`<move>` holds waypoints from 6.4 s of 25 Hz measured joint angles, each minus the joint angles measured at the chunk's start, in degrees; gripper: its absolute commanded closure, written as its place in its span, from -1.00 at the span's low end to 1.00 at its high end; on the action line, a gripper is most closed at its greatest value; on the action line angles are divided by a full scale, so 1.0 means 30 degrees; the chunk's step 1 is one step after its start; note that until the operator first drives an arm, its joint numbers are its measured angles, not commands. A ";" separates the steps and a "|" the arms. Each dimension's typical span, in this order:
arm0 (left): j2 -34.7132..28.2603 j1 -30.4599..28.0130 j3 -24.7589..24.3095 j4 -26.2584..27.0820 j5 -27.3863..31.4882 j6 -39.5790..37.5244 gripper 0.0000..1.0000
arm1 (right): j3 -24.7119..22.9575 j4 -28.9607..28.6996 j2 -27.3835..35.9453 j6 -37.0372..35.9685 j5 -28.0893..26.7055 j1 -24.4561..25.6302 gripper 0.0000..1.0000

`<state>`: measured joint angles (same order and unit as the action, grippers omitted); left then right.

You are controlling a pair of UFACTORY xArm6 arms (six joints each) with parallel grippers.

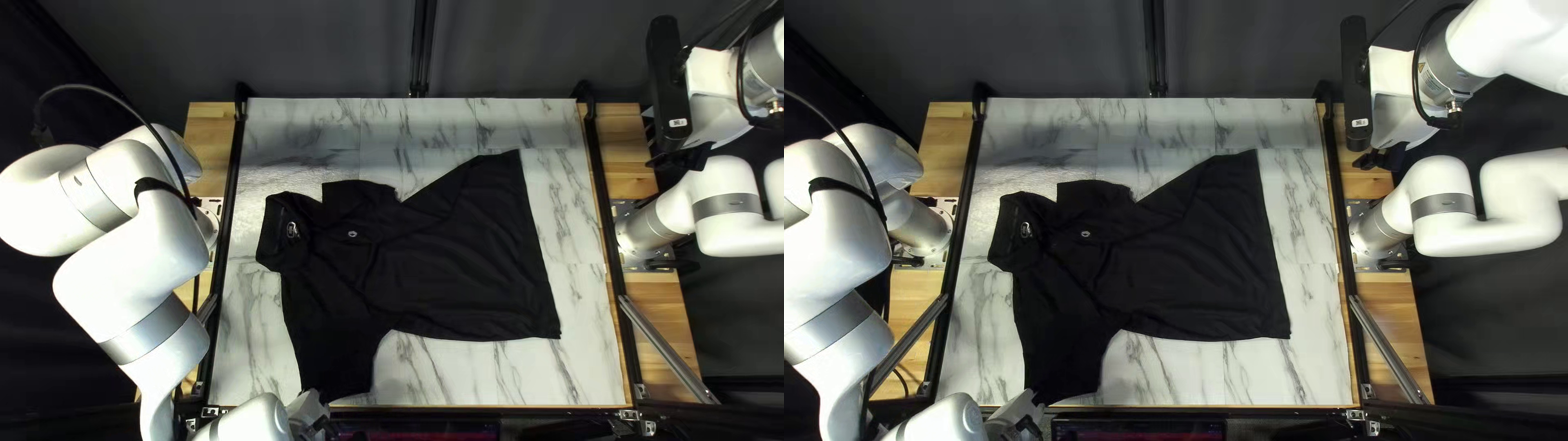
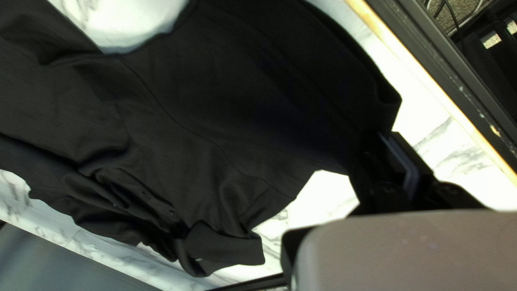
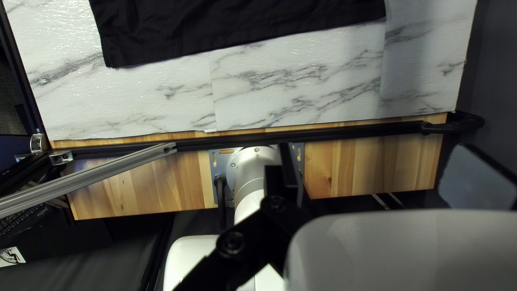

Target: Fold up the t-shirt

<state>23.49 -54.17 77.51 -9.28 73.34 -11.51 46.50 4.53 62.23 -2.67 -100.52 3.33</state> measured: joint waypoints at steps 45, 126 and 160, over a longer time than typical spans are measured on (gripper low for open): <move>-1.0353 1.6431 -1.1673 0.0908 -0.5739 1.1562 -1.00 | 0.0000 0.0000 0.0000 0.0000 0.0000 0.0000 -1.00; -1.1661 2.5017 -1.1640 -0.3491 -0.2811 0.9683 -1.00 | 0.0000 0.0000 0.0000 0.0000 0.0000 0.0000 -1.00; -0.8828 0.7959 -0.8300 0.1151 -0.2315 -0.5916 -1.00 | 0.0000 0.0000 0.0000 0.0000 0.0000 0.0000 -1.00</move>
<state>-2.99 -30.29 52.61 -5.82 66.40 -29.25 46.50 4.53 62.23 -2.67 -100.52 3.33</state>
